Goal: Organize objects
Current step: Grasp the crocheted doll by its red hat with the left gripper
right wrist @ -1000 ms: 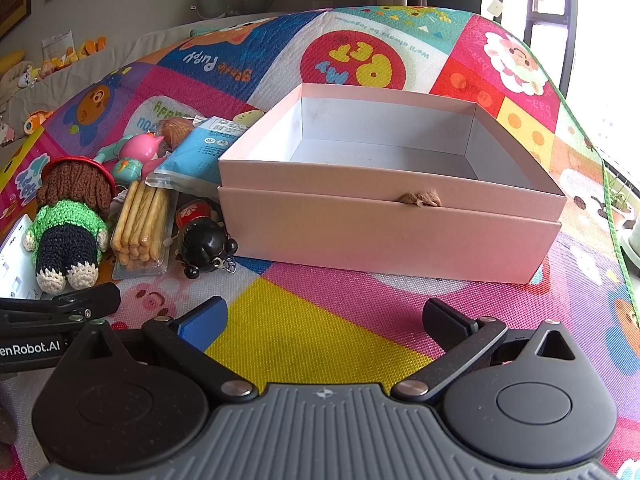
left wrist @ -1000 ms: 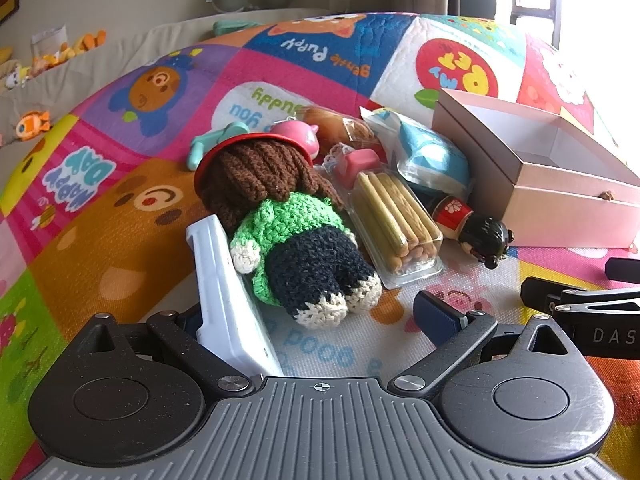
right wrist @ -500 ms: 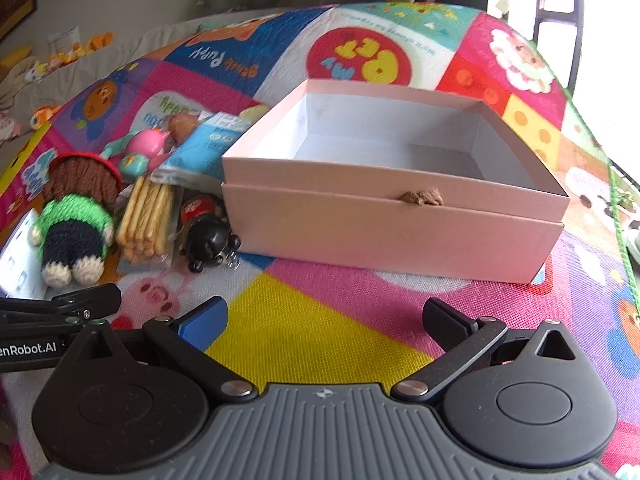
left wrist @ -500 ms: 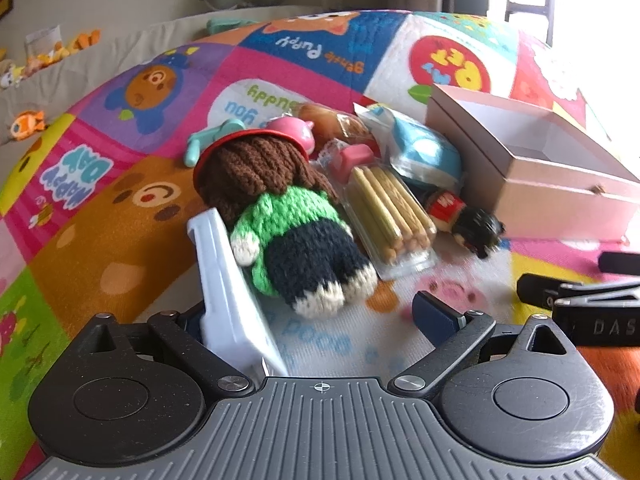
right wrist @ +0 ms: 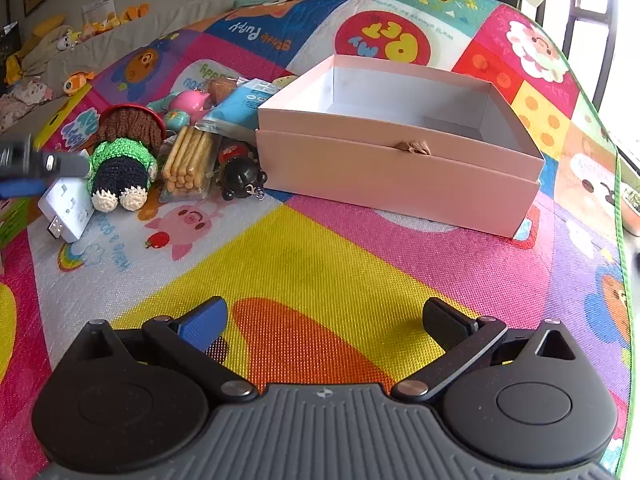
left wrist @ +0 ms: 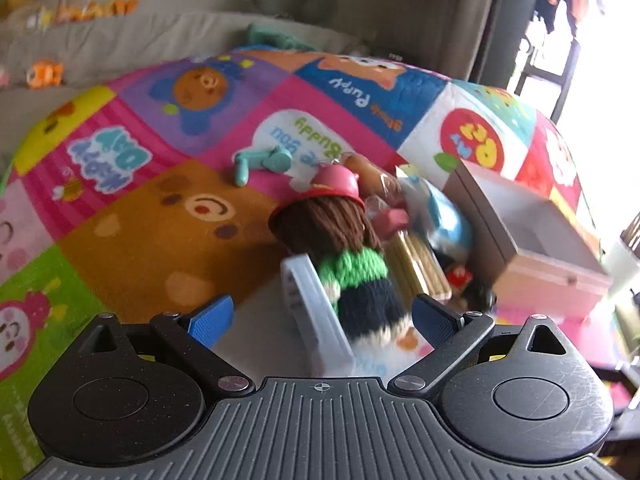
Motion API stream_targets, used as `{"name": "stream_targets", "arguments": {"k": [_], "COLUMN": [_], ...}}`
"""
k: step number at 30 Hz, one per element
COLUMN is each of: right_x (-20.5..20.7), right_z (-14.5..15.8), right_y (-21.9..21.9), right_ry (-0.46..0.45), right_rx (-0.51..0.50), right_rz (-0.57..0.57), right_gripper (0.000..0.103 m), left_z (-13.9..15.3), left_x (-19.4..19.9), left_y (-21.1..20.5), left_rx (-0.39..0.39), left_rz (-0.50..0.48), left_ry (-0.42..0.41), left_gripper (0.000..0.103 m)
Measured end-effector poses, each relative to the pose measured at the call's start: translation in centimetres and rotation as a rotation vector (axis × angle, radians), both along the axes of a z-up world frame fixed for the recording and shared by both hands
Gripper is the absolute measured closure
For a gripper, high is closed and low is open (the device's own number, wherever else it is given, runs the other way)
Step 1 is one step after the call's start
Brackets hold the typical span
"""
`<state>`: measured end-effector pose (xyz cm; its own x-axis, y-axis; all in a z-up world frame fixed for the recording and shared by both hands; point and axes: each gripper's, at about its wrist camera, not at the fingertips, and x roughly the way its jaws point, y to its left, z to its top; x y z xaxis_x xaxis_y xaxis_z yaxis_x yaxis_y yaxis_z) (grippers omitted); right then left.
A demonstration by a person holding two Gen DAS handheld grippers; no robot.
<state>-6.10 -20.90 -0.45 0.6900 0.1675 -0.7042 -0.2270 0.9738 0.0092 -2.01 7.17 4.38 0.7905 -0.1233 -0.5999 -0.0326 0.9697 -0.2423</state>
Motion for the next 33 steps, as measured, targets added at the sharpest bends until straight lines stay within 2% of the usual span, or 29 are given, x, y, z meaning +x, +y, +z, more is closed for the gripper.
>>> {"name": "stream_targets", "arguments": {"k": [3,6,8,9,11,15,17,19,23,25,28,31,33], "right_x": [0.0,-0.1,-0.1,-0.1,-0.1,-0.1,-0.1,0.0,0.0,-0.3,-1.1,-1.6,-1.1], "right_z": [0.0,0.0,0.0,0.0,0.0,0.0,0.1,0.1,0.4,1.2,3.1,4.9,5.7], "right_y": [-0.1,-0.1,-0.1,-0.1,-0.1,0.0,0.0,0.0,0.1,0.9,4.0,8.6,11.7], "right_ry": [0.0,-0.002,-0.002,-0.002,-0.002,0.001,0.002,0.002,-0.001,-0.025,-0.106,-0.175,-0.199], "right_rx": [0.002,0.003,0.003,0.003,0.003,0.0,-0.003,-0.003,0.031,0.077,0.101,0.102,0.097], "right_rz": [0.0,-0.001,-0.001,-0.001,-0.001,0.0,0.002,0.003,0.028,0.079,0.2,0.339,0.404], "right_gripper": [0.0,0.0,0.0,0.0,0.0,0.0,0.0,0.0,0.0,0.0,0.0,0.001,0.014], "left_z": [1.0,1.9,1.6,1.3,0.3,-1.3,-1.3,-0.8,1.9,4.1,7.1,9.2,9.9], "left_x": [1.5,3.0,5.2,6.4,8.6,11.1,11.0,10.3,7.5,5.6,2.4,-0.6,-2.0], "left_y": [-0.2,-1.5,-2.1,-2.2,-2.2,-2.9,-2.9,-2.4,0.1,1.2,3.0,5.4,7.0], "left_rx": [-0.036,0.047,0.116,0.124,0.127,0.123,0.123,0.086,-0.124,-0.19,-0.165,-0.133,-0.113], "left_rz": [-0.039,-0.08,-0.073,-0.064,-0.059,-0.117,-0.127,-0.144,-0.214,-0.24,-0.241,-0.196,-0.147], "left_ry": [0.017,-0.005,0.038,0.069,0.141,0.214,0.193,0.171,0.091,0.031,-0.083,-0.168,-0.206], "left_gripper": [0.012,0.016,0.019,0.023,0.024,0.034,0.037,0.039,0.041,0.041,0.041,0.04,0.04]}}
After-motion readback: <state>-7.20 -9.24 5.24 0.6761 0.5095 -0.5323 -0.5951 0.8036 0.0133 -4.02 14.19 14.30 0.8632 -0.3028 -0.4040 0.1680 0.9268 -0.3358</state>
